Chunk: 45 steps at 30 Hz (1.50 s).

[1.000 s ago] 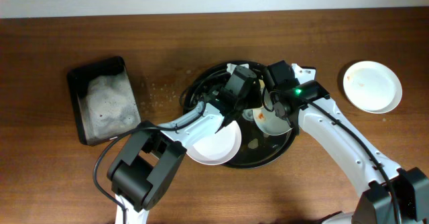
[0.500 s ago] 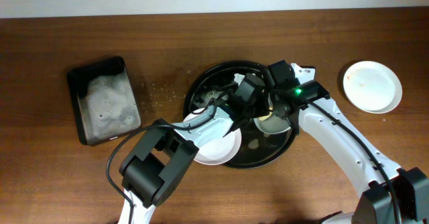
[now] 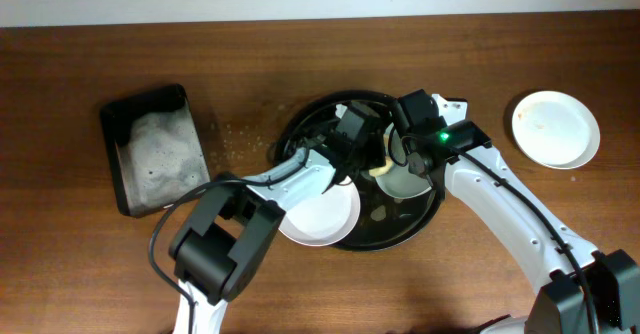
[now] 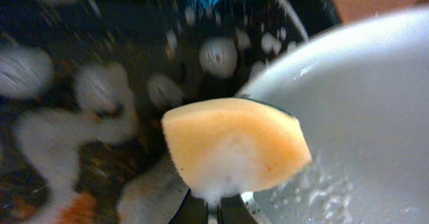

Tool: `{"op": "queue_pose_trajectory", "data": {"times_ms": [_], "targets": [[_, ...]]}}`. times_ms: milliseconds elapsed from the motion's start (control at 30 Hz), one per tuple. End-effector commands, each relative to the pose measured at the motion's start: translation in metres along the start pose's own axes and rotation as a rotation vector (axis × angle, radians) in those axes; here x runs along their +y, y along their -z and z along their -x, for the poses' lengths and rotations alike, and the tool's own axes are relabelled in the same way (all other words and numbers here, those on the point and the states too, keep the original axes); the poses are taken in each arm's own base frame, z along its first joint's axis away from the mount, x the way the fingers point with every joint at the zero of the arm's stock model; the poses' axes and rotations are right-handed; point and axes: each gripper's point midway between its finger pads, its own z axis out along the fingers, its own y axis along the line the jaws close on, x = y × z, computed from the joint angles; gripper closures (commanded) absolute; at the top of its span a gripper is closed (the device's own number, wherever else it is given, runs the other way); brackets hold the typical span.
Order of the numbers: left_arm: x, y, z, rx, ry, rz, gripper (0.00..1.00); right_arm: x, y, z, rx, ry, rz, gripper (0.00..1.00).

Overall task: Clean dirty plates on tray and stack at the side
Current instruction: 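Carry the scrubbed plate right with the right gripper toward the clean plate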

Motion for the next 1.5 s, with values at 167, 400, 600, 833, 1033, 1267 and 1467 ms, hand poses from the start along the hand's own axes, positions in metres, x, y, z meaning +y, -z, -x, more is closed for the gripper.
{"op": "queue_pose_trajectory", "data": {"times_ms": [167, 400, 600, 833, 1033, 1267, 1467], "targets": [[-0.02, 0.035, 0.042, -0.117, -0.084, -0.034, 1.0, -0.007, 0.02, 0.026, -0.093, 0.102, -0.018, 0.95], [0.019, 0.058, 0.056, -0.145, -0.126, 0.139, 1.0, -0.028, 0.05, 0.065, -0.21, 0.272, -0.147, 0.94], [0.045, 0.062, 0.064, -0.131, -0.085, 0.185, 1.0, -0.019, 0.077, 0.07, -0.312, 0.394, -0.273, 0.94], [0.045, 0.062, 0.063, -0.127, -0.085, 0.184, 1.0, 0.005, 0.059, 0.055, -0.213, 0.262, -0.03, 0.92], [0.038, 0.061, 0.059, -0.1, -0.157, 0.151, 1.0, -0.02, -0.006, 0.039, 0.172, -0.144, 0.491, 0.94], [0.038, 0.061, 0.059, -0.1, -0.158, 0.15, 1.0, 0.012, -0.072, -0.016, 0.451, -0.115, 0.524, 0.96], [0.037, 0.061, 0.059, -0.103, -0.162, 0.148, 1.0, 0.087, -0.047, -0.038, 0.48, 0.091, 0.693, 0.96]]}}
